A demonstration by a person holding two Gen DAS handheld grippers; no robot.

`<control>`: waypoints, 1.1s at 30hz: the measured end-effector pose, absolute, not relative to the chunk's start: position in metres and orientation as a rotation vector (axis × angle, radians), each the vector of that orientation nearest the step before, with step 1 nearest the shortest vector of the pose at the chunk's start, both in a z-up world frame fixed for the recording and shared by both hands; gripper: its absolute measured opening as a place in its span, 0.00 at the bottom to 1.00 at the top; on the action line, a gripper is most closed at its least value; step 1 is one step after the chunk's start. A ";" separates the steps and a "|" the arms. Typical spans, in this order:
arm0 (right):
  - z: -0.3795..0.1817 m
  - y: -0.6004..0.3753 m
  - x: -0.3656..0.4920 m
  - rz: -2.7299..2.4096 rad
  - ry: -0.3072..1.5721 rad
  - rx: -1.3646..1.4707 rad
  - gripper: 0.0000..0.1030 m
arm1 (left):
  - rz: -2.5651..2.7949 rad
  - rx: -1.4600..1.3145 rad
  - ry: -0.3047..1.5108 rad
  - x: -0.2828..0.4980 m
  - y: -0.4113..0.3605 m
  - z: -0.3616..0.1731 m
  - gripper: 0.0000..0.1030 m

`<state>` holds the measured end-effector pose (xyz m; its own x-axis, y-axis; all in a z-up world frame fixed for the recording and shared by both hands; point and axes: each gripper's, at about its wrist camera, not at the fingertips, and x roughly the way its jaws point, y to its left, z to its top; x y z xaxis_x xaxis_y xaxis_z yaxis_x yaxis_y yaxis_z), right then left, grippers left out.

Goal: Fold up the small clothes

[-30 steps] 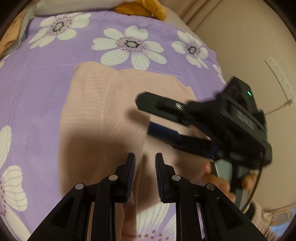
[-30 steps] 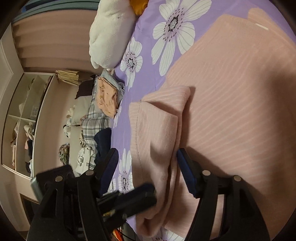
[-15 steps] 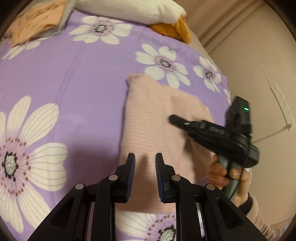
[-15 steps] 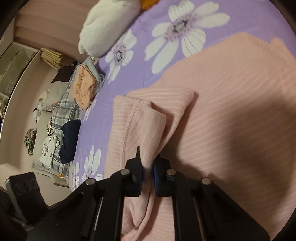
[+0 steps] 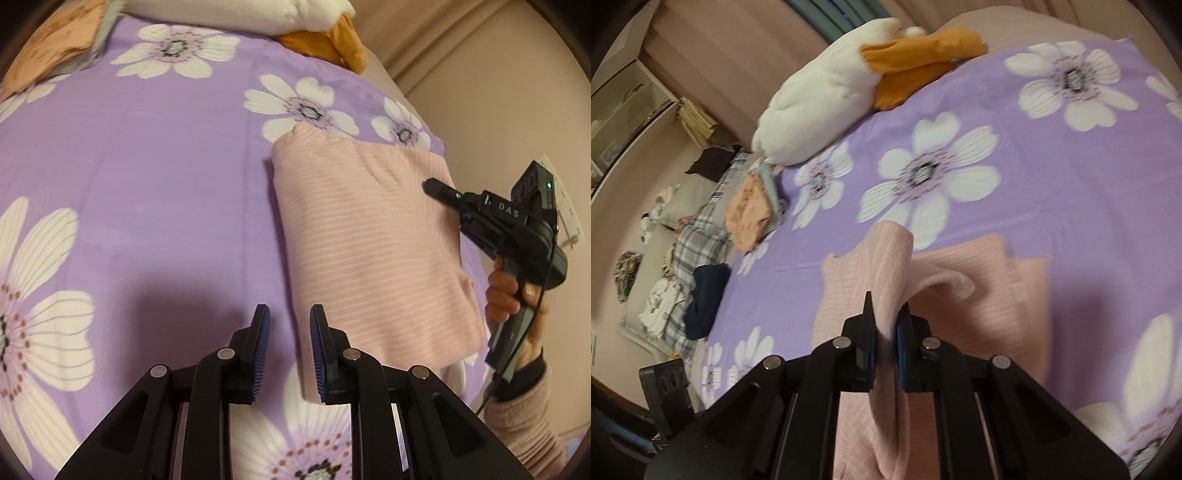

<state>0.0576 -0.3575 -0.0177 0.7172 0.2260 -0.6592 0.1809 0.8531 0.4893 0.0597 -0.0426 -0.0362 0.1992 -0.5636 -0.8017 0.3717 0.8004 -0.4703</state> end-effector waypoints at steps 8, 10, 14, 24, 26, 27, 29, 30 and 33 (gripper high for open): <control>-0.043 -0.405 0.055 -0.051 0.823 0.601 0.09 | -0.726 -0.106 1.208 0.064 -0.095 -0.042 0.17; -0.054 -0.409 0.057 -0.065 0.847 0.612 0.10 | -0.739 -0.079 1.205 0.065 -0.108 -0.044 0.17; -0.068 -0.414 0.058 -0.091 0.882 0.609 0.19 | -0.738 -0.030 1.196 0.067 -0.123 -0.050 0.17; -0.018 -0.388 0.008 -0.055 0.742 0.375 0.20 | -0.720 0.013 1.117 0.085 -0.134 -0.041 0.17; -0.018 -0.370 -0.004 0.008 0.756 0.331 0.17 | -0.711 0.022 1.099 0.093 -0.139 -0.042 0.17; -0.021 -0.358 -0.012 0.036 0.771 0.297 0.17 | -0.703 0.025 1.093 0.099 -0.141 -0.043 0.17; -0.028 -0.343 -0.022 0.082 0.790 0.266 0.16 | -0.690 0.026 1.098 0.108 -0.145 -0.048 0.17; -0.034 -0.336 -0.027 0.103 0.809 0.252 0.16 | -0.681 0.025 1.107 0.112 -0.147 -0.051 0.17; -0.053 -0.326 -0.040 0.092 0.875 0.185 0.15 | -0.672 0.021 1.136 0.120 -0.151 -0.062 0.17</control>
